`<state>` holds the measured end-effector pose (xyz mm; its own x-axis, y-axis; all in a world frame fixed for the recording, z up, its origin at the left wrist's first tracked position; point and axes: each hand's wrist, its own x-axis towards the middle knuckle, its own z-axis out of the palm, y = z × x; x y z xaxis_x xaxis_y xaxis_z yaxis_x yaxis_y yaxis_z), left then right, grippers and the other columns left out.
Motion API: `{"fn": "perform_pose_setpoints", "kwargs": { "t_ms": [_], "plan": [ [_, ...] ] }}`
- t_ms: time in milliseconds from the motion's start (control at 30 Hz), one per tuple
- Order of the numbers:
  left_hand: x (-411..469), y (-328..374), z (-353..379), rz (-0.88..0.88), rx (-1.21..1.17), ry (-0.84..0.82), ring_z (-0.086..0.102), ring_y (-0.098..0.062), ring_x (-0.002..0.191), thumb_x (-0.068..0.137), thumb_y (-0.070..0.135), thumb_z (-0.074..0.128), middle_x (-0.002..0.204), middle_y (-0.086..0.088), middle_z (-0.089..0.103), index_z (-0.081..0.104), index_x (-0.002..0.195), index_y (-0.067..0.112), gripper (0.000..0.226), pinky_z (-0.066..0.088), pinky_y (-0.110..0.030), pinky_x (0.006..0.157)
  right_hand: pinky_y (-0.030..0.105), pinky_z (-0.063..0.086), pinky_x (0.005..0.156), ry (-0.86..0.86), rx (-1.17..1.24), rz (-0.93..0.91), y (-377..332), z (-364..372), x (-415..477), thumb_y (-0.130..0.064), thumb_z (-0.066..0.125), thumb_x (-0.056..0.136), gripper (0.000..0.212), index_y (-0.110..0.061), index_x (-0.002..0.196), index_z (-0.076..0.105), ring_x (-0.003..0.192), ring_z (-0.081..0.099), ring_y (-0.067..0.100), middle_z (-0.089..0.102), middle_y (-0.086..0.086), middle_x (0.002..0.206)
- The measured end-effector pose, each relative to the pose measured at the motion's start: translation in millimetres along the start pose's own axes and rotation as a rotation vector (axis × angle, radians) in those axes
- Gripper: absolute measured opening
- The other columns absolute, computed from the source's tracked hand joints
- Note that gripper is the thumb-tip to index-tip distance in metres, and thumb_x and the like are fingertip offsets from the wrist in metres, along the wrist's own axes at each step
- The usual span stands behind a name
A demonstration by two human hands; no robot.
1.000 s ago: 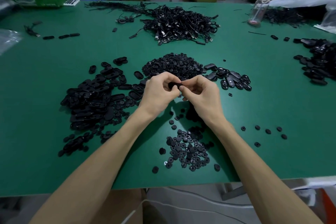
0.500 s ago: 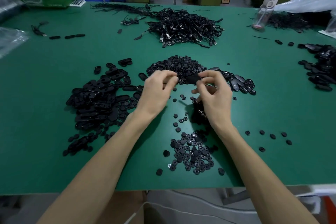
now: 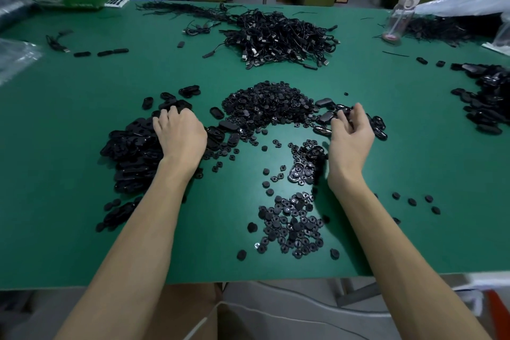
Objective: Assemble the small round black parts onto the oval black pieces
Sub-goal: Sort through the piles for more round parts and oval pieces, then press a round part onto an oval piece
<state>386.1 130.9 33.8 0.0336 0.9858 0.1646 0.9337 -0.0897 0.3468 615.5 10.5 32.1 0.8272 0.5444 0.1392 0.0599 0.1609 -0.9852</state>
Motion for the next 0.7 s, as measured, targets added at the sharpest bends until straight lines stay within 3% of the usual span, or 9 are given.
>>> {"fn": "perform_pose_setpoints", "kwargs": {
  "t_ms": [67,133,200,267,333,433,567,633,700],
  "plan": [
    [0.1,-0.9,0.1,-0.01,0.01,0.027,0.041,-0.045,0.139,0.105,0.01,0.042,0.141,-0.029,0.053,0.062,0.119,-0.008,0.03,0.018,-0.058,0.123,0.008,0.051,0.086,-0.058,-0.046,-0.021,-1.6,0.7,-3.8,0.0,0.047,0.101,0.062,-0.01,0.16,0.03,0.141,0.049,0.01,0.037,0.002,0.164],
    [0.0,-0.9,-0.4,-0.021,0.013,0.052,0.04,-0.045,0.139,0.106,0.012,0.043,0.141,-0.029,0.051,0.06,0.124,-0.006,0.03,0.014,-0.058,0.123,0.021,0.051,0.103,-0.098,-0.145,-0.094,-3.7,1.7,-8.2,-0.002,0.048,0.101,0.053,-0.012,0.153,0.045,0.131,0.057,0.014,0.05,-0.002,0.152],
    [0.0,0.0,-0.5,-0.031,0.013,0.064,0.038,-0.045,0.138,0.107,0.014,0.044,0.14,-0.028,0.048,0.059,0.124,-0.005,0.03,0.012,-0.058,0.124,0.035,0.048,0.11,-0.173,-0.31,-0.196,-5.5,2.5,-11.8,-0.008,0.051,0.102,0.042,-0.016,0.143,0.058,0.126,0.06,0.017,0.058,-0.002,0.145],
    [-0.2,1.1,0.1,-0.037,0.021,0.068,0.035,-0.045,0.138,0.107,0.014,0.044,0.14,-0.027,0.045,0.059,0.123,-0.004,0.029,0.01,-0.059,0.123,0.035,0.032,0.123,-0.311,-0.482,-0.315,-3.5,3.9,-14.6,-0.016,0.055,0.104,0.037,-0.019,0.14,0.062,0.141,0.047,0.012,0.055,-0.003,0.15],
    [-0.3,1.2,0.8,-0.041,0.041,0.072,0.035,-0.044,0.137,0.105,0.012,0.044,0.139,-0.027,0.045,0.059,0.122,-0.002,0.027,0.008,-0.06,0.123,0.032,0.02,0.125,-0.492,-0.623,-0.412,1.0,7.4,-16.5,-0.024,0.056,0.106,0.038,-0.021,0.144,0.059,0.148,0.036,0.01,0.049,-0.006,0.155],
    [-0.2,1.4,1.3,-0.042,0.071,0.099,0.037,-0.046,0.134,0.104,0.008,0.044,0.134,-0.028,0.048,0.06,0.118,-0.003,0.024,0.012,-0.061,0.121,0.039,0.009,0.128,-0.739,-0.797,-0.486,8.1,10.3,-16.9,-0.038,0.049,0.108,0.048,-0.025,0.154,0.047,0.155,0.02,0.011,0.037,-0.011,0.163],
    [0.3,1.2,0.4,-0.056,0.098,0.12,0.041,-0.046,0.128,0.098,-0.001,0.047,0.125,-0.028,0.055,0.058,0.111,-0.004,0.018,0.02,-0.061,0.116,0.048,-0.013,0.127,-0.876,-1.032,-0.562,15.1,12.3,-16.1,-0.054,0.03,0.108,0.057,-0.033,0.161,0.031,0.158,0.002,0.008,0.022,-0.02,0.167],
    [-0.5,1.6,0.8,-0.058,0.099,0.12,0.04,-0.046,0.127,0.098,-0.001,0.047,0.126,-0.028,0.053,0.057,0.114,-0.004,0.019,0.022,-0.06,0.113,0.052,-0.017,0.125,-0.902,-1.085,-0.573,15.0,13.7,-18.2,-0.057,0.025,0.108,0.058,-0.034,0.16,0.032,0.158,0.004,0.006,0.022,-0.023,0.166],
    [-0.7,1.8,1.7,-0.053,0.105,0.12,0.039,-0.045,0.128,0.1,0.001,0.047,0.129,-0.028,0.053,0.055,0.117,-0.005,0.02,0.023,-0.059,0.111,0.054,-0.014,0.125,-0.884,-1.06,-0.561,12.6,13.6,-20.0,-0.054,0.03,0.109,0.053,-0.033,0.155,0.044,0.156,0.018,0.006,0.034,-0.021,0.163]
  ]
}}
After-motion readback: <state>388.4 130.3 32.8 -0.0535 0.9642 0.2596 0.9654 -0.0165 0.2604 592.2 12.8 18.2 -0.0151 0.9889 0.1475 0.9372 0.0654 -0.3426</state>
